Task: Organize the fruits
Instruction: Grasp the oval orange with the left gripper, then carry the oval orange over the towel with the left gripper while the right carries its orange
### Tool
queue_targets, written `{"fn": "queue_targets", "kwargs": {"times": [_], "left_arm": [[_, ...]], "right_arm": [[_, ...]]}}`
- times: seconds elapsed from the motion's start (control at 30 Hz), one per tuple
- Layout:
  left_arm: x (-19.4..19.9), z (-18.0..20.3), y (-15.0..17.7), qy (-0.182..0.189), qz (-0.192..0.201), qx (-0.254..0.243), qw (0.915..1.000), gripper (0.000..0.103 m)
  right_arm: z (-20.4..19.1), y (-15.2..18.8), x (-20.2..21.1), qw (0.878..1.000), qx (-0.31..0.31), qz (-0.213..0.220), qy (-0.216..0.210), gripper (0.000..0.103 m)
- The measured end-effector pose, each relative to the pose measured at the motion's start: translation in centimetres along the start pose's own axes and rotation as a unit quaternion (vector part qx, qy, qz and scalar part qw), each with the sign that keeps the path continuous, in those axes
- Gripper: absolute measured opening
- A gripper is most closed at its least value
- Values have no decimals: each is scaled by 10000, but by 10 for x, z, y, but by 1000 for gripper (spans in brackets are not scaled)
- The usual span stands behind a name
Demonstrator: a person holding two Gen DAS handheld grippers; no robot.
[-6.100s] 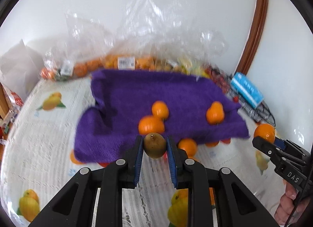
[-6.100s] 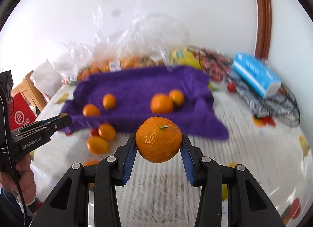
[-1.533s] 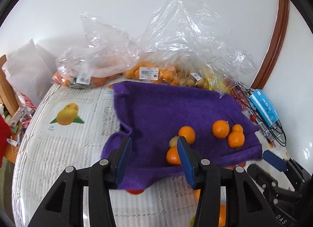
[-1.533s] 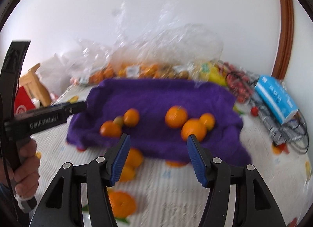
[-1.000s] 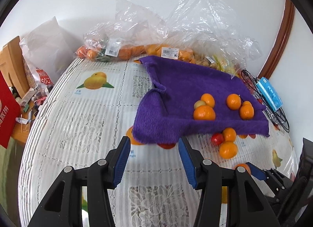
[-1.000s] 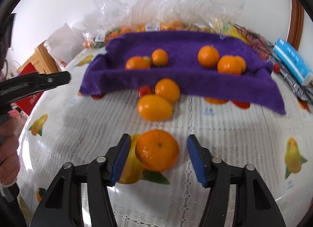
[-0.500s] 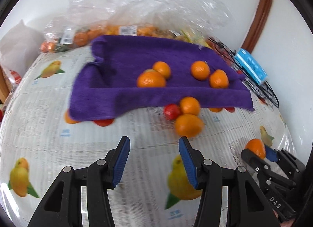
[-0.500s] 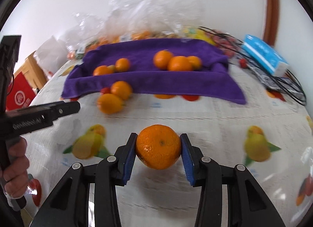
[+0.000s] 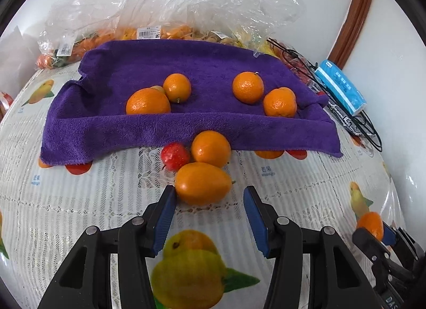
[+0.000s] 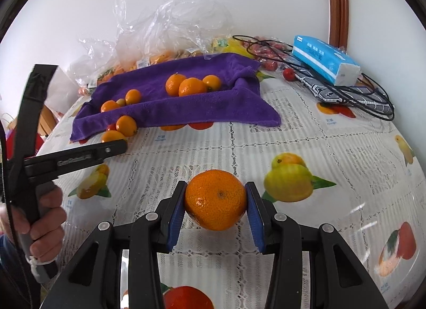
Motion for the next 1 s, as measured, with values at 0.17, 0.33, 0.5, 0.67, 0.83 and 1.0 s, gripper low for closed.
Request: {"fn": "queue_targets", "kwargs": {"times": [0.17, 0.33, 0.5, 0.67, 0.83, 1.0], "left_arm": [[-4, 7, -1, -361, 175, 20, 9992, 49], [-3, 10, 1, -510, 200, -249, 9982, 45], [6, -5, 4, -278, 118, -54, 9995, 44], [18, -21, 10, -257, 164, 109, 9995, 44], [31, -35, 12, -231, 227, 245, 9992, 44], [46, -45, 8, -182, 346, 299, 9988, 44]], "right_arm": [[5, 1, -2, 10000, -44, 0, -56, 43], [5, 2, -7, 10000, -37, -44, -28, 43], [0, 0, -9, 10000, 0, -25, -56, 43], [-12, -4, -9, 9999, 87, 16, -75, 43], [-23, -12, -7, 9999, 128, 66, -72, 43], [-34, -23, -4, 9997, 199, 153, -49, 43]]}}
Point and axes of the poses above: each gripper's, at about its wrist camera, not at the fingertips, and x roughly against the way its jaws point, z to its right, y to its underside, the point moved 2 cm from there along -x, roughly the way its jaws point, and after that the axes turned 2 degrees about -y, right-handed, at the moved point
